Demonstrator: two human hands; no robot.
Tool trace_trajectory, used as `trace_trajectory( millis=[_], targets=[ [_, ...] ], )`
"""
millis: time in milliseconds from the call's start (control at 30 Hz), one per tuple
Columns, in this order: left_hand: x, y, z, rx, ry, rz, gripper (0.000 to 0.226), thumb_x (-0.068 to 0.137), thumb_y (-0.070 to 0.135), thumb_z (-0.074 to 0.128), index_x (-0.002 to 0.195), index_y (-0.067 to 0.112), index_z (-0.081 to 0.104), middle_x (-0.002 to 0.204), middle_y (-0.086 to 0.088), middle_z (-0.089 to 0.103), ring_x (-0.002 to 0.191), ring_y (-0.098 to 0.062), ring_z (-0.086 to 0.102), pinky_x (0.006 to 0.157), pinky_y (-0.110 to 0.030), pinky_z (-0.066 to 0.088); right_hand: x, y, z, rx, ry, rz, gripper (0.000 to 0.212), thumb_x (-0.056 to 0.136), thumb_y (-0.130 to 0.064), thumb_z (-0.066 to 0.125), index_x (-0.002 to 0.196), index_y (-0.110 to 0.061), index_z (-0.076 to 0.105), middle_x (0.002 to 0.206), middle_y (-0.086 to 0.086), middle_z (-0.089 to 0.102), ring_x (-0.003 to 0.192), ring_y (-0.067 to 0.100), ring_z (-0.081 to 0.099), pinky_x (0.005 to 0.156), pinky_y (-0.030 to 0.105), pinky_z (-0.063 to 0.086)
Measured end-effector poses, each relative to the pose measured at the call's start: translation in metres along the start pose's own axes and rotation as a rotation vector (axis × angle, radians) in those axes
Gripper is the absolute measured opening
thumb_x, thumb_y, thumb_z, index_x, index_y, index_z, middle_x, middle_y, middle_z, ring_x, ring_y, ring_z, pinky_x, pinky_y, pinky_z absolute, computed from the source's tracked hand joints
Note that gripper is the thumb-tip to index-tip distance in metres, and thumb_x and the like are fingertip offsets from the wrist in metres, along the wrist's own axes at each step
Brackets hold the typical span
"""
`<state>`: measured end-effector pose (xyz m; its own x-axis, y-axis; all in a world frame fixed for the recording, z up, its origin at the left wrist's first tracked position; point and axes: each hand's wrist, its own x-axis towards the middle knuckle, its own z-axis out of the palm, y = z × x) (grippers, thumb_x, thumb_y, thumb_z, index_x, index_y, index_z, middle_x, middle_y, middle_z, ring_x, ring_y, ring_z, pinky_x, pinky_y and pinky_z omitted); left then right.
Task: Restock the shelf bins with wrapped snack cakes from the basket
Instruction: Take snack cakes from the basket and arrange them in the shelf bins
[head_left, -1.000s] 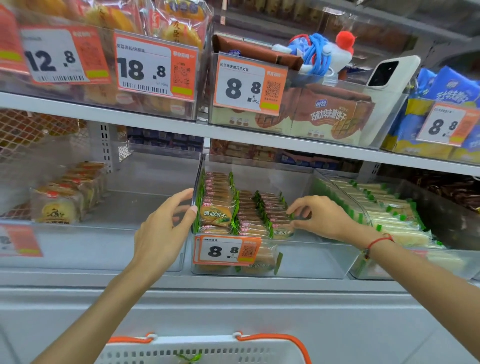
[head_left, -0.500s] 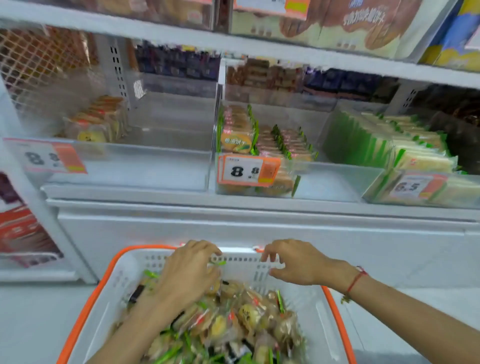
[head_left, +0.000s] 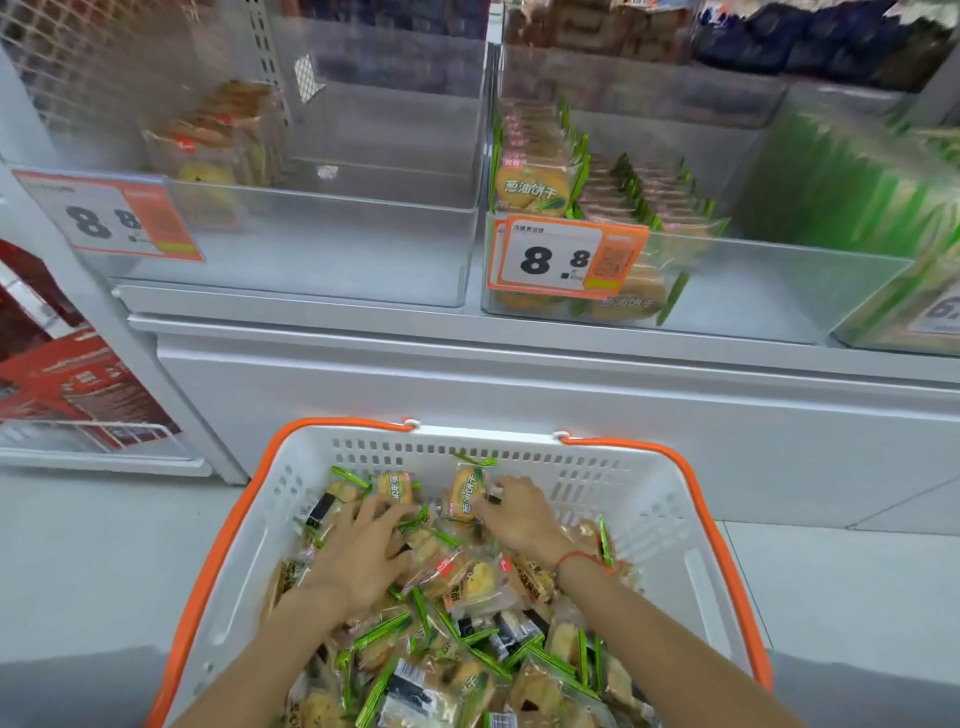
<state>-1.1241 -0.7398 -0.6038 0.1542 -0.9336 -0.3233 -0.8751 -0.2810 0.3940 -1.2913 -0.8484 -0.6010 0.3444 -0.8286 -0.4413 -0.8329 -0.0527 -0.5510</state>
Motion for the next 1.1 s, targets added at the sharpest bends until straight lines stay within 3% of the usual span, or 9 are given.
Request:
trace_trajectory(
  millis=[100,167,300,433,567,700,867,967,1100],
  targets=[
    [0.002,-0.003,0.001,-0.064,0.005,-0.019,0.049,0.094,0.035,0.055,0.138,0.037,0.036,0.145,0.007,0.027,0.138,-0.021,0.014,0.114,-0.033,0.018,0.010,-0.011,0.013,0.222,0.053,0.050,0.019,0.091,-0.031,0.057,0.080,-0.017,0.052,0.077,0.004,0.058,0.072,0.022,0.058,0.069,0.034,0.051],
    [0.004,-0.004,0.001,-0.090,-0.003,-0.033,0.049,0.092,0.034,0.056,0.137,0.038,0.037,0.144,0.007,0.027,0.138,-0.021,0.013,0.113,-0.034,0.016,0.011,-0.013,0.015,0.353,0.081,0.075,0.016,0.091,-0.027,0.061,0.082,-0.021,0.050,0.069,-0.003,0.054,0.062,0.014,0.055,0.064,0.029,0.049],
    [0.014,0.002,-0.003,-0.128,-0.086,-0.109,0.060,0.088,0.034,0.062,0.142,0.035,0.035,0.151,0.001,0.024,0.141,-0.026,0.013,0.117,-0.040,0.016,-0.003,-0.010,0.000,0.501,-0.045,0.059,0.023,0.087,-0.025,0.068,0.103,-0.014,0.056,0.087,0.003,0.069,0.073,0.011,0.065,0.070,0.024,0.055],
    [0.018,0.035,-0.024,-0.246,-0.043,-0.078,0.074,0.088,0.047,0.060,0.150,0.025,0.024,0.158,-0.002,0.016,0.146,-0.024,0.010,0.117,-0.041,0.015,-0.023,-0.012,-0.039,0.623,-0.146,-0.065,0.025,0.083,-0.008,0.070,0.105,-0.012,0.057,0.107,0.005,0.066,0.092,0.018,0.068,0.077,0.023,0.056],
    [0.007,0.078,-0.060,-0.720,0.028,-0.019,0.045,0.088,0.030,0.066,0.128,0.021,0.048,0.125,0.001,0.057,0.119,-0.017,0.054,0.094,-0.030,0.046,-0.043,-0.026,-0.087,0.650,-0.136,-0.184,0.029,0.080,-0.004,0.073,0.106,-0.012,0.063,0.099,0.010,0.072,0.087,0.022,0.071,0.082,0.030,0.057],
    [-0.008,0.108,-0.094,-0.921,0.190,0.118,0.020,0.087,0.020,0.067,0.103,0.022,0.055,0.100,0.001,0.065,0.093,-0.012,0.064,0.073,-0.018,0.048,-0.065,-0.043,-0.132,0.719,-0.136,-0.200,0.021,0.086,-0.006,0.066,0.106,-0.008,0.066,0.096,0.010,0.073,0.088,0.020,0.070,0.082,0.026,0.056],
    [-0.025,0.138,-0.133,-0.896,0.269,0.345,0.020,0.087,0.020,0.067,0.102,0.030,0.059,0.094,0.011,0.067,0.093,-0.004,0.063,0.079,-0.015,0.047,-0.103,-0.051,-0.188,0.554,0.041,-0.433,0.015,0.080,-0.014,0.074,0.092,-0.009,0.066,0.082,0.000,0.068,0.073,0.007,0.063,0.066,0.015,0.047],
    [-0.029,0.155,-0.155,-0.804,0.337,0.463,0.025,0.086,0.024,0.069,0.108,0.032,0.062,0.100,0.021,0.067,0.098,0.005,0.060,0.088,-0.017,0.046,-0.120,-0.053,-0.213,0.454,0.099,-0.570,0.024,0.077,-0.019,0.075,0.100,-0.015,0.069,0.093,-0.004,0.072,0.085,0.009,0.066,0.072,0.018,0.051],
    [-0.018,0.164,-0.189,-0.659,0.753,0.558,0.036,0.082,0.035,0.073,0.113,0.040,0.055,0.114,0.026,0.057,0.110,0.007,0.051,0.091,-0.009,0.038,-0.126,-0.054,-0.242,0.453,0.208,-0.683,0.032,0.073,-0.023,0.072,0.104,-0.014,0.070,0.099,-0.002,0.073,0.090,0.008,0.066,0.075,0.018,0.050]
  ],
)
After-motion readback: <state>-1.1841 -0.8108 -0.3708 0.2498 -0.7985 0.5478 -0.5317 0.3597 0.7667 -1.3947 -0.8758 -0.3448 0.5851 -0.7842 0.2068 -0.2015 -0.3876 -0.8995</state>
